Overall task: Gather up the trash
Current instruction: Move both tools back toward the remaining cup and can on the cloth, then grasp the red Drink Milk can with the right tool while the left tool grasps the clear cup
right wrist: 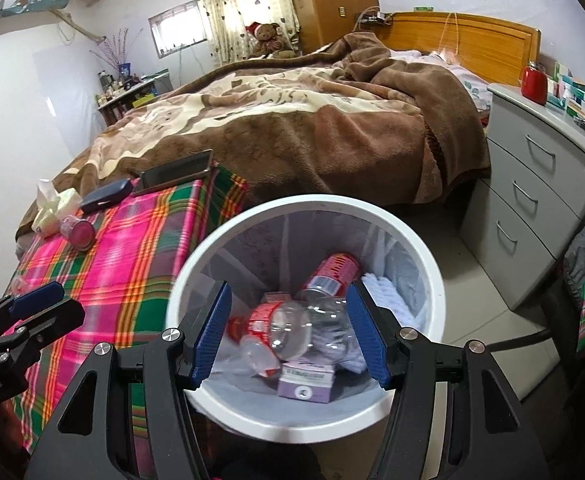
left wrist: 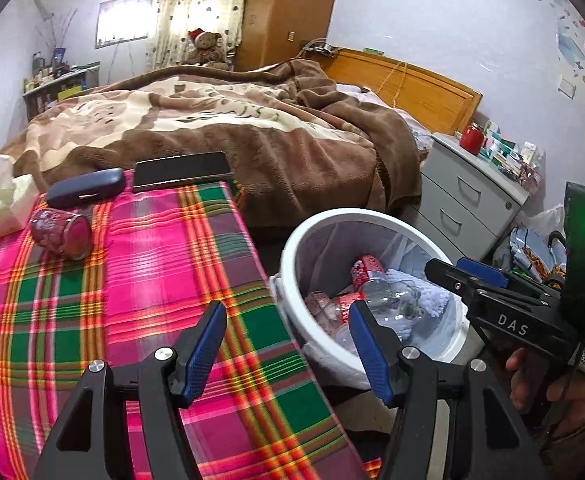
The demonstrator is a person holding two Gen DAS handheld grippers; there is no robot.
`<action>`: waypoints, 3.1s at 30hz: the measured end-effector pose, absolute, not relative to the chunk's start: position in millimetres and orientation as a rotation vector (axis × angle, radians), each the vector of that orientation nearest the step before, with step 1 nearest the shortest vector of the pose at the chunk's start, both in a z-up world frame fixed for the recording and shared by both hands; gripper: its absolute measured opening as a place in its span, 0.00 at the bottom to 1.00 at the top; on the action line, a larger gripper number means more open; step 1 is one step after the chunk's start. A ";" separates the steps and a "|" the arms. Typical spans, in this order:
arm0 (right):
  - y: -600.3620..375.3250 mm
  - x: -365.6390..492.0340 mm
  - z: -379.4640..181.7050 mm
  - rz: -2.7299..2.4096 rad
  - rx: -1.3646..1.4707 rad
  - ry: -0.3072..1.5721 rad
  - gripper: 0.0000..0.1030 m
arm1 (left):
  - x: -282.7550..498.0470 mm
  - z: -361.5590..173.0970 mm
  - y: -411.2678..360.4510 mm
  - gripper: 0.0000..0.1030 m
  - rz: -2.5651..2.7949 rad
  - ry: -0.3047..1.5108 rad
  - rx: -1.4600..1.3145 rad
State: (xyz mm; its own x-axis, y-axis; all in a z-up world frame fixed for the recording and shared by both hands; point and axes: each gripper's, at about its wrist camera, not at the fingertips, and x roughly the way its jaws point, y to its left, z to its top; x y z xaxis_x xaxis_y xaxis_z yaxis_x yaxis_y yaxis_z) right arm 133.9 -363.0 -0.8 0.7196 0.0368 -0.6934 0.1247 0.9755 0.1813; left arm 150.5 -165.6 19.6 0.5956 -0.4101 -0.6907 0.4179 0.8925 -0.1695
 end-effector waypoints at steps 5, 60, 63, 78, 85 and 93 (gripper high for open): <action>-345.0 136.0 3.8 -0.019 0.208 0.752 0.59 | 146.4 23.4 -141.4 0.61 -0.440 0.782 -0.002; -112.3 286.6 4.4 0.467 -0.115 0.759 0.59 | 223.4 -29.2 175.0 0.66 0.073 0.892 -0.329; -109.6 293.0 -0.7 0.481 -0.093 0.777 0.60 | 229.9 -37.4 176.9 0.66 0.084 0.898 -0.352; -82.7 310.1 -16.4 0.525 -0.174 0.856 0.61 | 254.9 -55.8 185.9 0.65 0.129 0.899 -0.408; -78.8 311.8 -22.3 0.498 -0.212 0.891 0.61 | 263.5 -56.5 184.0 0.47 0.125 0.896 -0.407; -85.7 310.4 -24.6 0.484 -0.133 0.896 0.57 | 262.7 -57.3 179.7 0.41 0.110 0.885 -0.406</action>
State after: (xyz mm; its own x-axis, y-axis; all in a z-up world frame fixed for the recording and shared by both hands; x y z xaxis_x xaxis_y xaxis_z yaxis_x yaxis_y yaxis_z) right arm 310.4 -85.7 -24.6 0.5254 0.3488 -0.7761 -0.4581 0.8846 0.0875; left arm 262.7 179.7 -57.3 0.6334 -0.0726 -0.7704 -0.2591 0.9182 -0.2995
